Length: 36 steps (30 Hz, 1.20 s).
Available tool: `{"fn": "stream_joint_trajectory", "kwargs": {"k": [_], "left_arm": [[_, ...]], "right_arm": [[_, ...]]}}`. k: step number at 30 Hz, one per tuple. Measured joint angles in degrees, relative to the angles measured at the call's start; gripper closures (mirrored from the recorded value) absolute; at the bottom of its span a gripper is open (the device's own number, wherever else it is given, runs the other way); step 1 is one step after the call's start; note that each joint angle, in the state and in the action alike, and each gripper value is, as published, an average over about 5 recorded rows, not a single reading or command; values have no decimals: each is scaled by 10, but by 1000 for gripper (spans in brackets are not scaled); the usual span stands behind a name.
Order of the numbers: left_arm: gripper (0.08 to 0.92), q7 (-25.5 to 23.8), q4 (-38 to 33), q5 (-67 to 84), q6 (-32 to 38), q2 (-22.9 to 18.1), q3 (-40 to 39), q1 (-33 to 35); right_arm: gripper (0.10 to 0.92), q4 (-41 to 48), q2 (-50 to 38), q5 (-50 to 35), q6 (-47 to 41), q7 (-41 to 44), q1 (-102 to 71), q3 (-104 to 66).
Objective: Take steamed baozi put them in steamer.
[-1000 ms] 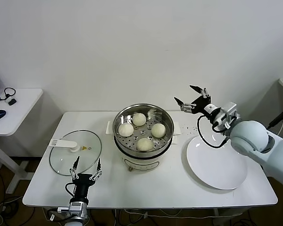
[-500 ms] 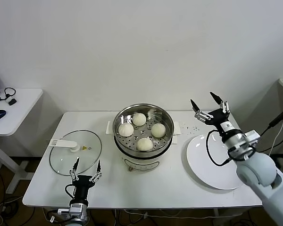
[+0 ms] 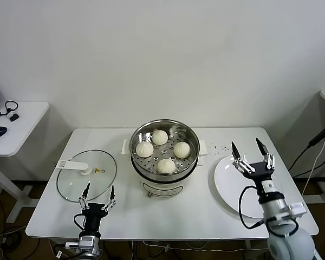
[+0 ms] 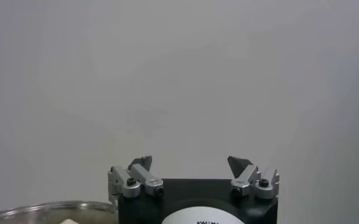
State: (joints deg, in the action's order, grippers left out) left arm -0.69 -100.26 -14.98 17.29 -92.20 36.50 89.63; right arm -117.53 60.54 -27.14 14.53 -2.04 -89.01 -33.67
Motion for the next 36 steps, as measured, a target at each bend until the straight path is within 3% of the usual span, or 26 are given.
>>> {"fn": "stream_joint_trajectory", "kwargs": {"k": [15,36], "left_arm": [[177,0,0,-1,1,0,-2,0],[177,-1,-1,-2,1,0,-4,-1]], "right_arm": [[203,-8,148,64,51,17,-88,-14],[203,-9,199,85,63,26,-114,-11]]}}
